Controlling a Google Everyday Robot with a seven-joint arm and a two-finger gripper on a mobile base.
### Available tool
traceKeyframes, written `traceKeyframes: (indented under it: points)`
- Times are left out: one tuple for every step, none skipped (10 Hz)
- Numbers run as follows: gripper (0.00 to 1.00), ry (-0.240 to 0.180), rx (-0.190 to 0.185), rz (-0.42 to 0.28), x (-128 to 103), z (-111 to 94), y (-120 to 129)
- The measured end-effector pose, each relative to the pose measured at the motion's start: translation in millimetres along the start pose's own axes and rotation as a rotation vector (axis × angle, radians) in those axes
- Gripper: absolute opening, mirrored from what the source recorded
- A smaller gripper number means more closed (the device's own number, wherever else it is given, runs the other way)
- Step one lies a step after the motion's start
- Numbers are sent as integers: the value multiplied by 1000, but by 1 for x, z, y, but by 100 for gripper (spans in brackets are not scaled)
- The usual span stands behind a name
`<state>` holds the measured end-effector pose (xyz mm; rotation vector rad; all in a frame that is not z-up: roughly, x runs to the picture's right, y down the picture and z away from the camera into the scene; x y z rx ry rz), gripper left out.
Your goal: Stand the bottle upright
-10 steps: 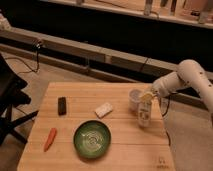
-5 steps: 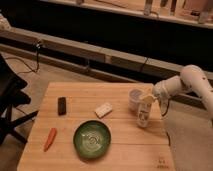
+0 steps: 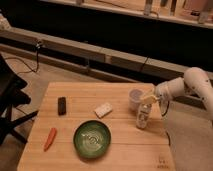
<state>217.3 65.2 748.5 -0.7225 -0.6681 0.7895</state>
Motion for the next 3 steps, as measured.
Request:
traceKeyframes:
  points:
    - [79,1,-5,-6,0,-1,1]
    - [71,20,4,-7,0,-1,0]
    - [61,28,9,-5,-3,2,-5]
